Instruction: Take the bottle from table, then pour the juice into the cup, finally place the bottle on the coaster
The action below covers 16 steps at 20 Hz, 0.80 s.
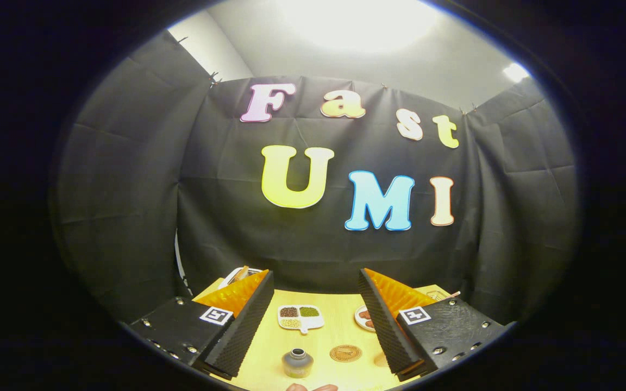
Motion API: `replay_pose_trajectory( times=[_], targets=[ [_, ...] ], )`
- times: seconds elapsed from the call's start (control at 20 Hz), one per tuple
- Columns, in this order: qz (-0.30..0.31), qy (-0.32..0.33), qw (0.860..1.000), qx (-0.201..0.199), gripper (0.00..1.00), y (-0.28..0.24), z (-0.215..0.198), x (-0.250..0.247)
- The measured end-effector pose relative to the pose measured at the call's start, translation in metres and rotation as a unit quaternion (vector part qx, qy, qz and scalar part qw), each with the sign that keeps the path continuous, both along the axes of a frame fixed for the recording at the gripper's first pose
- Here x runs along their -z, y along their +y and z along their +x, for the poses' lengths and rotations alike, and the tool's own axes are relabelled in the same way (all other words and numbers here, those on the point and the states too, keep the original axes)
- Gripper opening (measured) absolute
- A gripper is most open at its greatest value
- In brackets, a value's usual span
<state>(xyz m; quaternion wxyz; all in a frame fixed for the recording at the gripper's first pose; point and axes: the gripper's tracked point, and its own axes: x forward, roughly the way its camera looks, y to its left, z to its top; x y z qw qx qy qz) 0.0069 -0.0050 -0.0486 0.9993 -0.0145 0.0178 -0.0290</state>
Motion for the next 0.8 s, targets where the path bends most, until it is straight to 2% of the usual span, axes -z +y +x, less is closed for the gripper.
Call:
replay_pose_trajectory(
  times=[0.3,0.55,0.8],
  targets=[
    [-0.013,-0.012,1.0,0.012,0.96,0.002,-0.003,0.033],
    [0.008,-0.005,1.0,0.016,0.96,0.002,0.0,0.091],
    [0.004,-0.002,1.0,0.009,0.96,0.008,0.012,0.151]
  ],
)
